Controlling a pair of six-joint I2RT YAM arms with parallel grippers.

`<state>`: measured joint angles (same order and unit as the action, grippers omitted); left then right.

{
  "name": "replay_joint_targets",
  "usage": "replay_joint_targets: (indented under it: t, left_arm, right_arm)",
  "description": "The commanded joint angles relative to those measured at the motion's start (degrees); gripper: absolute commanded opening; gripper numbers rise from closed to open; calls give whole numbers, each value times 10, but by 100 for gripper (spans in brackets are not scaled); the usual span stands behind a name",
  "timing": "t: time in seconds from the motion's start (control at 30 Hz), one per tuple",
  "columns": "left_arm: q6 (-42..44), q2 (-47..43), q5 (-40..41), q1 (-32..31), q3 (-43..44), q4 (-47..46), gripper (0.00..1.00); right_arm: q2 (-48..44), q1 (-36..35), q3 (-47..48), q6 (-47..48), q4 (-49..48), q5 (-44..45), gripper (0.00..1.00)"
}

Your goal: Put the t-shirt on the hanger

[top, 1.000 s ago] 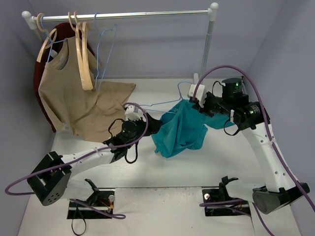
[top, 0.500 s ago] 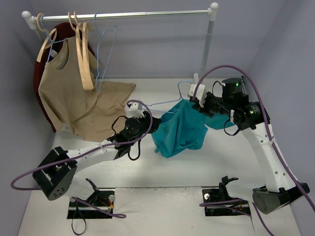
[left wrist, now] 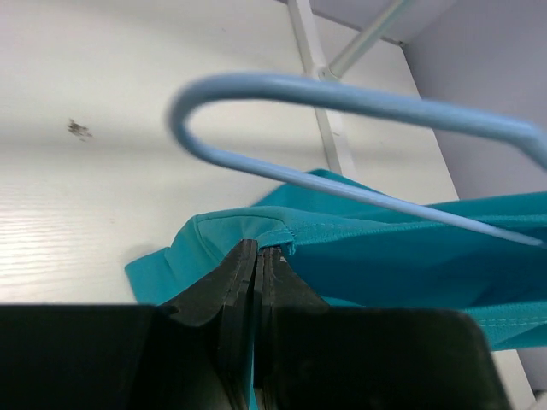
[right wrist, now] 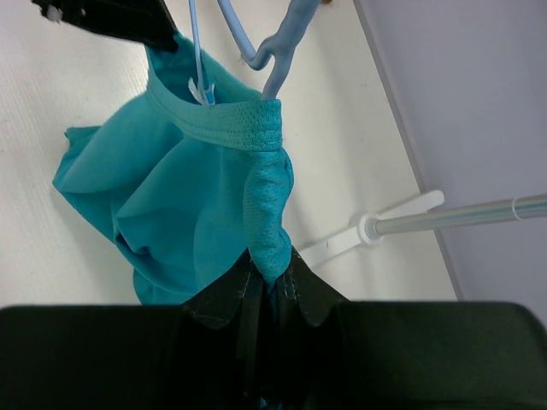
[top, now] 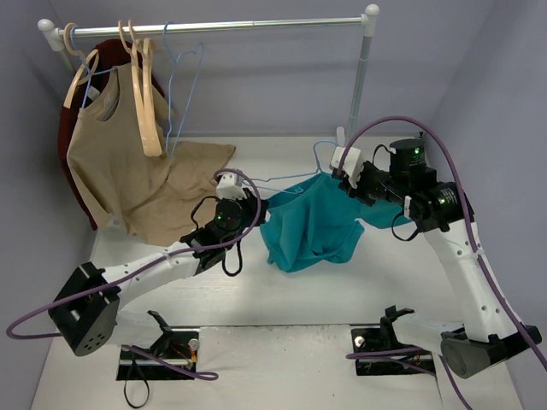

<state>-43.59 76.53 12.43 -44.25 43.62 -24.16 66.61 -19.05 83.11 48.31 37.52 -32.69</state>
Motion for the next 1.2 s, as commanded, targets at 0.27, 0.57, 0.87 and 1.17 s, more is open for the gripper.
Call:
replay_joint_targets:
  t: [0.27, 0.57, 0.87, 1.17]
  left_arm:
    - [69, -51, 112, 37, 74, 126, 0]
    - [66, -45, 96, 97, 108, 191, 0]
    - [112, -37, 35, 87, 204, 242, 0]
    - [168, 8, 27, 28, 381, 380, 0]
  right_arm:
    - [-45, 5, -17, -15, -15, 89, 0]
    - [-54, 6, -20, -9, -4, 120, 0]
    - [-57, 6, -40, -35, -64, 98, 0]
    - [-38, 5, -34, -95, -198, 58, 0]
